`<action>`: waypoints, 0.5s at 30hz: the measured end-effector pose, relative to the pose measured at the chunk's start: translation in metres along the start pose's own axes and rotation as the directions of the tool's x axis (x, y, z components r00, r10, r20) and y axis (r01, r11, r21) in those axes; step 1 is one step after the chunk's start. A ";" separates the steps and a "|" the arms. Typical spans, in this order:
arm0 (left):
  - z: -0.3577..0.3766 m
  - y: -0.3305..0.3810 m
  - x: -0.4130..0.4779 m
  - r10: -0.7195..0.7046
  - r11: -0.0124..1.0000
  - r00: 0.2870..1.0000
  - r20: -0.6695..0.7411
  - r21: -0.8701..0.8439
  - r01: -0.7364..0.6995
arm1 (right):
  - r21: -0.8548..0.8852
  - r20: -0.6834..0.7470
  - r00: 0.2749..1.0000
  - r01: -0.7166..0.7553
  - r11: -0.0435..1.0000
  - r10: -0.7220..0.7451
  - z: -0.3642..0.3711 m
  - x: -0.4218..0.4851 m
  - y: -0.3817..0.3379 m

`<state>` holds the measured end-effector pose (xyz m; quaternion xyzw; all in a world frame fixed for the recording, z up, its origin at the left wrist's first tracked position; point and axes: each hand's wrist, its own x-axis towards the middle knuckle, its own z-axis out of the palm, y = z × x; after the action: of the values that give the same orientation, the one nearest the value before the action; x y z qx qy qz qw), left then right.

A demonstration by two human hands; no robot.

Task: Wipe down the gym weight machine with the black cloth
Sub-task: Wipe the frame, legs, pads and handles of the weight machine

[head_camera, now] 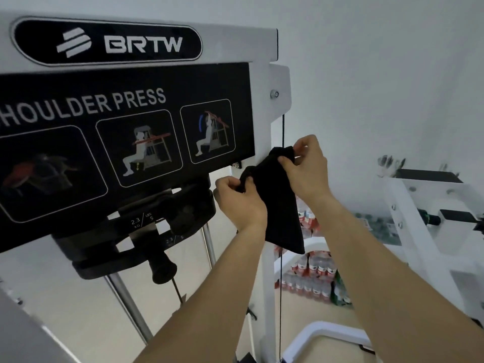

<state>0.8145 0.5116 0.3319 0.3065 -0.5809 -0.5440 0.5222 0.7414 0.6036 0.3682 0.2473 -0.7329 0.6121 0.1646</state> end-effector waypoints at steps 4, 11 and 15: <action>0.016 -0.001 0.010 0.045 0.998 0.997 -0.065 -0.032 -0.048 | 0.094 -0.059 0.998 0.022 0.995 -0.017 0.003 0.007 0.007; 0.036 -0.032 -0.003 0.178 0.984 0.984 0.017 -0.007 -0.178 | 0.165 -0.060 0.998 0.031 0.986 -0.022 0.010 -0.004 0.027; 0.040 -0.054 -0.017 0.223 0.972 0.964 0.142 0.042 -0.231 | 0.052 0.091 0.994 -0.062 0.997 0.057 0.021 -0.012 0.056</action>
<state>0.7697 0.5282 0.2818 0.2150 -0.6621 -0.4831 0.5311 0.7212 0.5917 0.3122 0.2570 -0.7295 0.6249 0.1068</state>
